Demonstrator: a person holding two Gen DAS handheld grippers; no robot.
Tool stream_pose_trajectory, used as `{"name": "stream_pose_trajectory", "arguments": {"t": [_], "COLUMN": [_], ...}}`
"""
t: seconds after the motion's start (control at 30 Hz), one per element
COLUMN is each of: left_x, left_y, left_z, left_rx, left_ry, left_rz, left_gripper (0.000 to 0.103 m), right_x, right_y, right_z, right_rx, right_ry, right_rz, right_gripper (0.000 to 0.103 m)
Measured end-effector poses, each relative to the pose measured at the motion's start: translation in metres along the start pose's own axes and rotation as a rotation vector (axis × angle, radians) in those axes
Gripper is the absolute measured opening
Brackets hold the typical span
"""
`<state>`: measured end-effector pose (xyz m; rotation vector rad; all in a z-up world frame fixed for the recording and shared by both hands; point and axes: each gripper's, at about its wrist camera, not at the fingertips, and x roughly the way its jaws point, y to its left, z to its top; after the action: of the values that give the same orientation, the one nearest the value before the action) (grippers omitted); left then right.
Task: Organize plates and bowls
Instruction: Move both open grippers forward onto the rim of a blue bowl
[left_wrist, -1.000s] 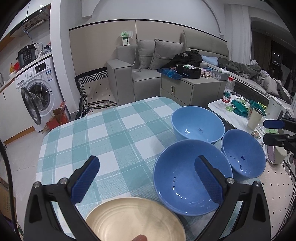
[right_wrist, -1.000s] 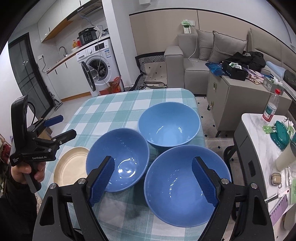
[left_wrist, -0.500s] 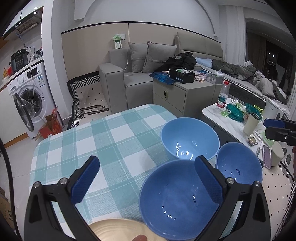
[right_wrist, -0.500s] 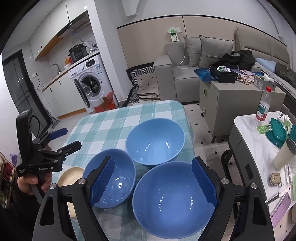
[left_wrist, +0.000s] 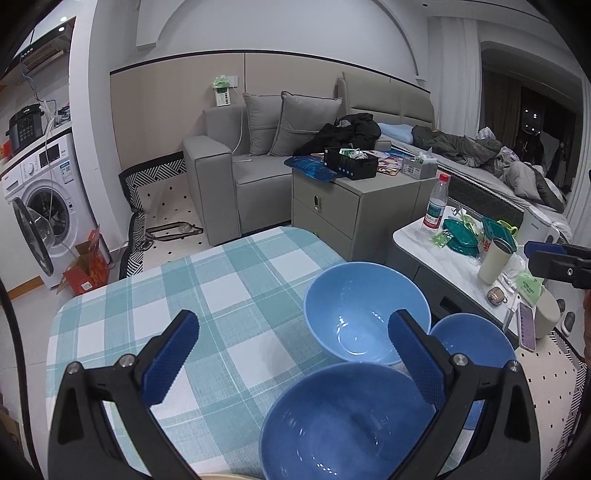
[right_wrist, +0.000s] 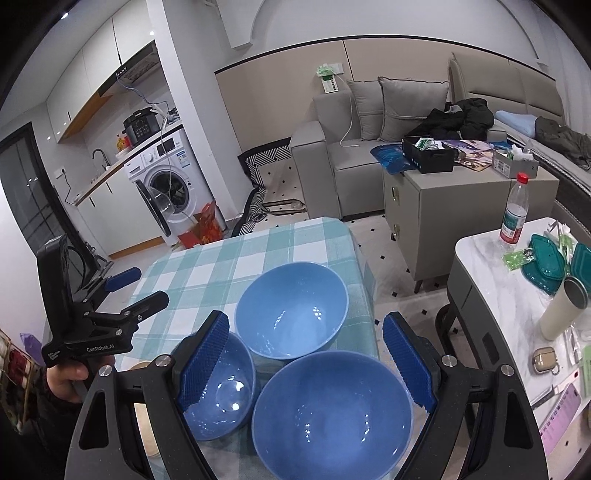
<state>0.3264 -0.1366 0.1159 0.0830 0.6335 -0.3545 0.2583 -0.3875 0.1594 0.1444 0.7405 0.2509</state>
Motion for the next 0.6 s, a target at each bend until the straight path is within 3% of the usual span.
{"name": "stream_pose_trajectory", "arguments": {"t": [0.6], "left_x": [0.042], "left_y": [0.013], "left_z": [0.009], "left_rx": [-0.026], "left_ry": [0.047], "left_rz": [-0.004], "left_gripper": [0.103], "right_x": [0.069], "right_y": [-0.009], "right_z": [0.013], "right_rx": [0.022], "right_ry": [0.108], "right_rz": [0.001], "right_gripper": [0.087]}}
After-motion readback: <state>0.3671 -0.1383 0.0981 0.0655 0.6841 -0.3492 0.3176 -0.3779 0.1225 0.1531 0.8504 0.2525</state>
